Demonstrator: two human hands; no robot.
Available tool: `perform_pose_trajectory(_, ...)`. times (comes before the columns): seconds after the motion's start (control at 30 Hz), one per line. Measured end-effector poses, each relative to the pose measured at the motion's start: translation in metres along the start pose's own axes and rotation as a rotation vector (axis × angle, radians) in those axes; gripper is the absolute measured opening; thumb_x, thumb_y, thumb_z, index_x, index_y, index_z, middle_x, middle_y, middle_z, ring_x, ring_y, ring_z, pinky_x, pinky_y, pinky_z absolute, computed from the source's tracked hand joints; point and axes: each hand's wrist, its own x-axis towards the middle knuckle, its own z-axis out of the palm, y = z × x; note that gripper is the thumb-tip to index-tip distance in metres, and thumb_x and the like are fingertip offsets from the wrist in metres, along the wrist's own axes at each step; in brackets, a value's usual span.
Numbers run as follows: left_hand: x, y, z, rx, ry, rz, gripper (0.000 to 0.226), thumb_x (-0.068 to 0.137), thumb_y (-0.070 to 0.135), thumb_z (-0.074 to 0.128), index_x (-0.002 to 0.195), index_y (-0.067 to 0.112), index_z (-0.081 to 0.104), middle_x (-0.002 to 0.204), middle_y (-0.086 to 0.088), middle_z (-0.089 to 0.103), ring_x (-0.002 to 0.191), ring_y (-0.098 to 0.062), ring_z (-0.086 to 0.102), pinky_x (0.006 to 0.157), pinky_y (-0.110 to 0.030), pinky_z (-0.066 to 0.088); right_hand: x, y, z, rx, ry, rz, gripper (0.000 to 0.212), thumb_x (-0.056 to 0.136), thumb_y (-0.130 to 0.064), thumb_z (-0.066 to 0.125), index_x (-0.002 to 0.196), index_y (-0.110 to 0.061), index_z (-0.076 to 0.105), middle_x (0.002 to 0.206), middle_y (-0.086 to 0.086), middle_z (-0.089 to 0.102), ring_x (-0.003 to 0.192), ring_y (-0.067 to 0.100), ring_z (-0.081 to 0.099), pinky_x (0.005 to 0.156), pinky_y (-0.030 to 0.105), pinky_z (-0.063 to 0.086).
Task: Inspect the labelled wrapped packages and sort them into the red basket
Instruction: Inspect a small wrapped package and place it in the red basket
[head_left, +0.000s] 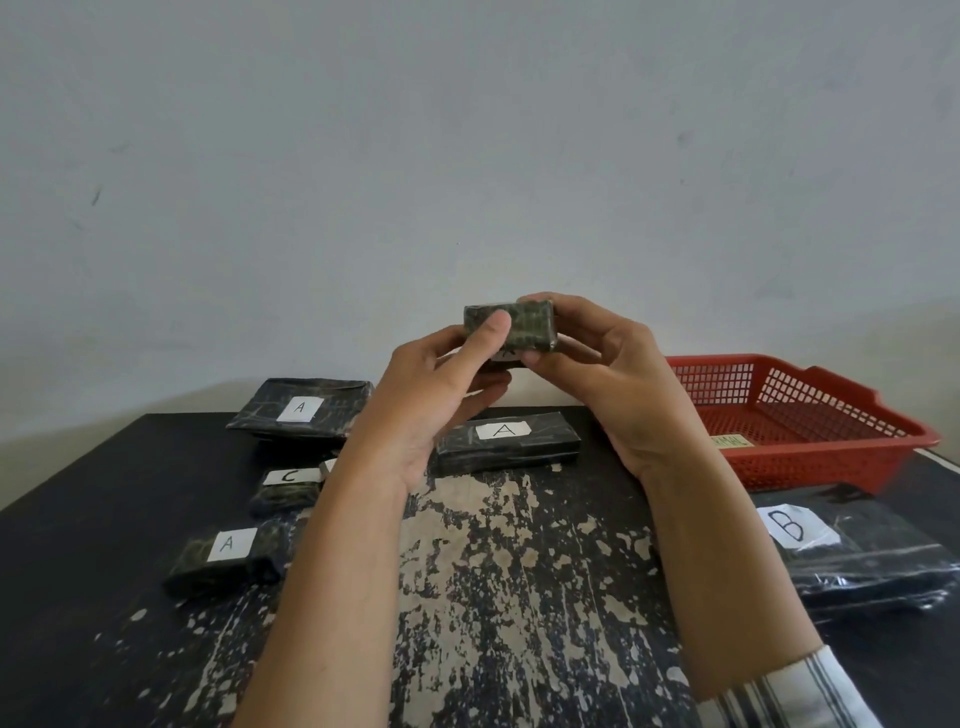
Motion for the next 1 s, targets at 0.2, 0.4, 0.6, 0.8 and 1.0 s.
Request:
perform_pose_trajectory(0.2, 0.0004, 0.0002, -0.0018, -0.019, 0.075, 0.092, 0.027, 0.086, 0.035, 0.077, 0.104, 0.015, 0.079, 0.103, -0.006, 0.081, 0.103, -0.017, 0.076, 0.094, -0.031, 0.059, -0.0012, -0.0029, -0.0016, 0.114, -0.146, 0.071, 0.067, 0.077, -0.021, 0.084, 0.140, -0.030, 0.064, 0.133, 0.004, 0.071, 0.122, 0.020, 0.070, 0.111, 0.043, 0.052)
perform_pose_trajectory(0.4, -0.0009, 0.0008, -0.0011, 0.013, 0.072, 0.147, 0.041, 0.073, 0.041, 0.079, 0.107, 0.018, 0.079, 0.104, -0.002, 0.080, 0.107, -0.017, 0.075, 0.102, -0.036, 0.057, -0.0001, -0.0038, 0.0038, 0.148, -0.063, 0.102, 0.039, 0.092, -0.021, 0.075, 0.131, -0.023, 0.070, 0.117, 0.006, 0.078, 0.119, 0.017, 0.071, 0.110, 0.037, 0.053)
perform_pose_trajectory(0.6, -0.0019, 0.0034, -0.0003, -0.027, 0.008, 0.134, 0.055, 0.068, 0.050, 0.076, 0.111, 0.016, 0.078, 0.104, -0.002, 0.081, 0.107, -0.012, 0.074, 0.104, -0.031, 0.055, -0.0003, -0.0052, 0.0000, 0.184, -0.027, 0.100, 0.032, 0.093, -0.013, 0.075, 0.124, -0.020, 0.074, 0.114, 0.010, 0.079, 0.117, 0.022, 0.073, 0.111, 0.038, 0.052)
perform_pose_trajectory(0.8, -0.0023, 0.0011, -0.0009, -0.028, 0.038, 0.139, 0.044, 0.071, 0.041, 0.076, 0.106, 0.016, 0.078, 0.102, -0.003, 0.081, 0.106, -0.013, 0.075, 0.104, -0.032, 0.054, -0.0013, -0.0055, -0.0001, 0.162, -0.016, 0.117, 0.031, 0.093, -0.013, 0.074, 0.122, -0.022, 0.074, 0.111, 0.008, 0.080, 0.117, 0.022, 0.072, 0.109, 0.037, 0.054)
perform_pose_trajectory(1.0, -0.0007, 0.0004, -0.0007, -0.014, 0.059, 0.156, 0.040, 0.070, 0.042, 0.076, 0.103, 0.018, 0.079, 0.103, -0.004, 0.081, 0.106, -0.015, 0.075, 0.105, -0.034, 0.054, -0.0002, -0.0056, 0.0007, 0.187, 0.000, 0.148, 0.033, 0.094, -0.027, 0.072, 0.127, -0.024, 0.073, 0.110, 0.002, 0.080, 0.111, 0.011, 0.074, 0.101, 0.032, 0.058)
